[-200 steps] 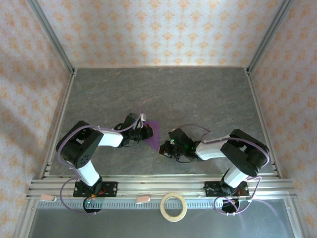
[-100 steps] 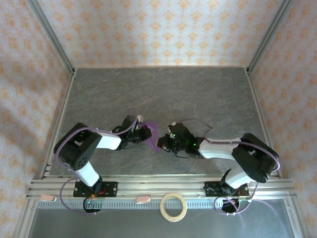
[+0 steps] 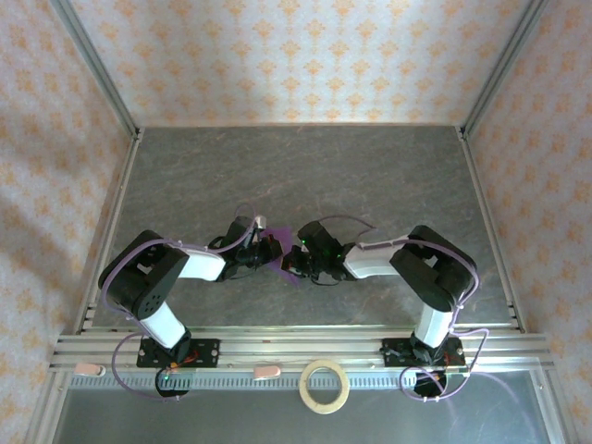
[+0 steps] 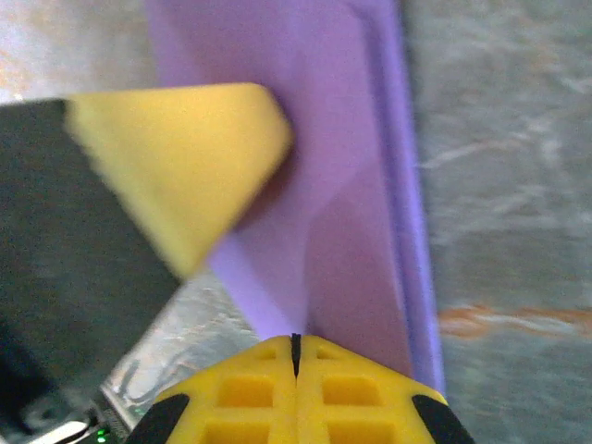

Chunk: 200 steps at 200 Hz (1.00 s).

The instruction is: Fold a paper plane with a square sheet of paper (pick it up from the middle)

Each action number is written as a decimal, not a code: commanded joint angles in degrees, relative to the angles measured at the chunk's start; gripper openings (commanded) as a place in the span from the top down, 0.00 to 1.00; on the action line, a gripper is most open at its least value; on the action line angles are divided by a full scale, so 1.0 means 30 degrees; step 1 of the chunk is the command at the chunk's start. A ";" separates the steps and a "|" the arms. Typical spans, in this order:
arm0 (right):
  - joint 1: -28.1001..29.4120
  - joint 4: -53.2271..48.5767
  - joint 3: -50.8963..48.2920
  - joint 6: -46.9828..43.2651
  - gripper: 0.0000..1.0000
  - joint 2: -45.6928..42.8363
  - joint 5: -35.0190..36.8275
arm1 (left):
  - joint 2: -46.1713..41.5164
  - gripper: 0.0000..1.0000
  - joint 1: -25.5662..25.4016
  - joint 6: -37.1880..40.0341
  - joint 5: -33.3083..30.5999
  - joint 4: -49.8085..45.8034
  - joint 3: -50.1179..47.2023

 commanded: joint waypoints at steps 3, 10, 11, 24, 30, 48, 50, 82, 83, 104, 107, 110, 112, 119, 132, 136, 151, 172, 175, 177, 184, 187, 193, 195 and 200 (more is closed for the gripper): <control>-0.0311 -0.0502 -0.1499 -0.0457 1.00 0.0530 0.0262 | -0.0025 0.92 -0.0069 0.0243 -0.0809 -0.2200 -0.0084; -0.0313 -0.0273 -0.2039 -0.0398 1.00 0.0509 0.0173 | -0.0123 0.92 -0.0082 0.0363 -0.0834 -0.2368 0.0065; -0.0313 -0.0216 -0.2118 -0.0394 1.00 0.0493 0.0139 | -0.0130 0.92 -0.0076 0.0391 -0.0842 -0.2407 0.0083; -0.0340 0.0747 -0.3183 -0.0111 1.00 0.0255 -0.0475 | -0.0454 0.91 -0.0074 0.0713 -0.0793 -0.2701 0.0411; -0.0364 0.1078 -0.3538 -0.0055 1.00 0.0122 -0.0808 | -0.0676 0.91 -0.0083 0.0831 -0.0685 -0.2789 0.0543; -0.0428 0.1404 -0.4089 -0.0307 1.00 -0.0363 -0.1418 | -0.1680 0.86 -0.0070 0.1131 -0.0318 -0.2722 0.0740; -0.0451 0.1374 -0.4128 -0.0333 1.00 -0.0415 -0.1448 | -0.1775 0.86 -0.0084 0.1183 -0.0286 -0.2712 0.0780; -0.0859 0.1401 -0.4350 -0.0682 1.00 -0.0813 -0.1967 | -0.3245 0.82 -0.0069 0.1707 0.0581 -0.2524 0.0969; -0.0864 0.1426 -0.4358 -0.0683 1.00 -0.0798 -0.1971 | -0.3258 0.82 -0.0084 0.1708 0.0671 -0.2470 0.0974; -0.1044 0.1633 -0.4380 -0.0712 1.00 -0.0725 -0.2191 | -0.3225 0.84 -0.0220 0.1929 0.1709 -0.1885 0.0775; -0.1059 0.1643 -0.4393 -0.0712 1.00 -0.0711 -0.2185 | -0.3171 0.85 -0.0256 0.2003 0.1809 -0.1837 0.0744; -0.1072 0.1659 -0.4387 -0.0712 1.00 -0.0705 -0.2181 | -0.3131 0.85 -0.0265 0.2063 0.1902 -0.1835 0.0741; -0.1074 0.1680 -0.4393 -0.0712 1.00 -0.0735 -0.2188 | -0.3068 0.86 -0.0294 0.2097 0.1983 -0.1810 0.0743; -0.1103 0.1666 -0.4394 -0.0712 1.00 -0.0754 -0.2237 | -0.2864 0.86 -0.0365 0.2189 0.2330 -0.1656 0.0743; -0.1103 0.1740 -0.4467 -0.0669 1.00 -0.0754 -0.2224 | -0.2365 0.86 -0.0503 0.2340 0.2906 -0.1444 0.0871; -0.1125 0.1770 -0.4503 -0.0666 1.00 -0.0773 -0.2247 | -0.2130 0.86 -0.0567 0.2408 0.3018 -0.1464 0.0970; -0.1140 0.2047 -0.4642 -0.0545 1.00 -0.0809 -0.2295 | -0.1287 0.87 -0.0667 0.2665 0.3104 -0.1756 0.1426; -0.1193 0.2311 -0.4751 -0.0332 1.00 -0.0917 -0.2298 | -0.0390 0.87 -0.0661 0.2647 0.2688 -0.1787 0.1569; -0.1191 0.2332 -0.4758 -0.0306 1.00 -0.0958 -0.2319 | -0.0227 0.87 -0.0681 0.2624 0.2547 -0.1840 0.1591; -0.1191 0.2368 -0.4764 -0.0289 1.00 -0.1003 -0.2318 | -0.0123 0.87 -0.0684 0.2618 0.2445 -0.1921 0.1622; -0.1200 0.2543 -0.4808 -0.0151 1.00 -0.1115 -0.2317 | 0.0238 0.88 -0.0683 0.2644 0.2092 -0.2267 0.1752; -0.1218 0.2614 -0.4823 -0.0093 1.00 -0.1169 -0.2307 | 0.0389 0.88 -0.0695 0.2693 0.2003 -0.2405 0.1815; -0.1221 0.2752 -0.4826 -0.0030 1.00 -0.1259 -0.2363 | 0.0685 0.89 -0.0685 0.2715 0.1795 -0.2610 0.1870; -0.1221 0.2810 -0.4810 -0.0029 1.00 -0.1313 -0.2365 | 0.0779 0.89 -0.0684 0.2699 0.1693 -0.2692 0.1861; -0.1221 0.2977 -0.4781 -0.0009 1.00 -0.1445 -0.2382 | 0.0942 0.89 -0.0683 0.2650 0.1481 -0.2854 0.1871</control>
